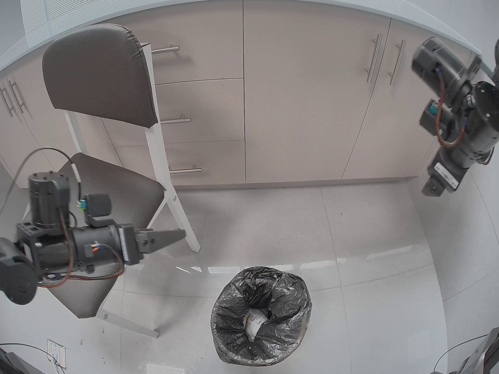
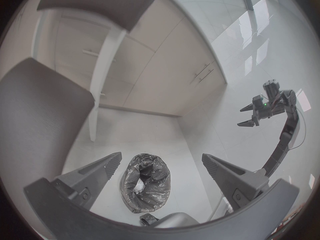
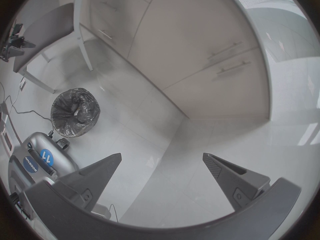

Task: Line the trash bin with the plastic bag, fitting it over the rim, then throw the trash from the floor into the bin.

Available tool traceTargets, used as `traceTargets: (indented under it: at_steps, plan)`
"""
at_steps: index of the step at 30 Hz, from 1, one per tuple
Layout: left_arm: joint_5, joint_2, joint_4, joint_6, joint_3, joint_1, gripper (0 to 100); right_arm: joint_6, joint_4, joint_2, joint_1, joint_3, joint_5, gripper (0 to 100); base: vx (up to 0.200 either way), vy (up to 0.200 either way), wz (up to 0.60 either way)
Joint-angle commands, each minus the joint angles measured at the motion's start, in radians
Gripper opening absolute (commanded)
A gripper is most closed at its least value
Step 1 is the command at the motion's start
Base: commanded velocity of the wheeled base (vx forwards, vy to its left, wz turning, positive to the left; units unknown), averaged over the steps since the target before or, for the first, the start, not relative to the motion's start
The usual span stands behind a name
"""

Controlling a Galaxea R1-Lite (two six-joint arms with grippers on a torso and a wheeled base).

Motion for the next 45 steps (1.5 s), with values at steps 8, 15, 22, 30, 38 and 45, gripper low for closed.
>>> traceTargets:
  at_steps: [8, 15, 22, 30, 38, 45]
  plan:
    - [-0.006, -1.218, 1.226, 0.134, -0.344, 0.248, 100, -0.047, 0.287, -0.741, -0.437, 0.000, 0.216, 100, 0.000, 0.000, 0.00]
    - [0.003, -1.372, 1.242, 0.193, -0.125, 0.249, 100, -0.044, 0.278, -1.088, -0.532, 0.000, 0.414, 100, 0.000, 0.000, 0.00]
    - [0.082, -1.496, 1.228, 0.251, 0.042, 0.275, 100, -0.045, 0.074, -1.404, -0.591, 0.000, 0.633, 100, 0.000, 0.000, 0.00]
    - [0.396, -1.533, 0.883, 0.366, 0.377, 0.285, 100, -0.078, -0.353, -1.696, -0.684, 0.291, 0.664, 100, 0.000, 0.000, 0.00]
    - [0.454, -1.533, 0.752, 0.391, 0.446, 0.285, 100, -0.052, -0.354, -1.691, -0.683, 0.327, 0.667, 100, 0.000, 0.000, 0.00]
    - [0.533, -1.533, 0.619, 0.478, 0.501, 0.286, 100, -0.044, -0.354, -1.692, -0.683, 0.360, 0.667, 100, 0.000, 0.000, 0.00]
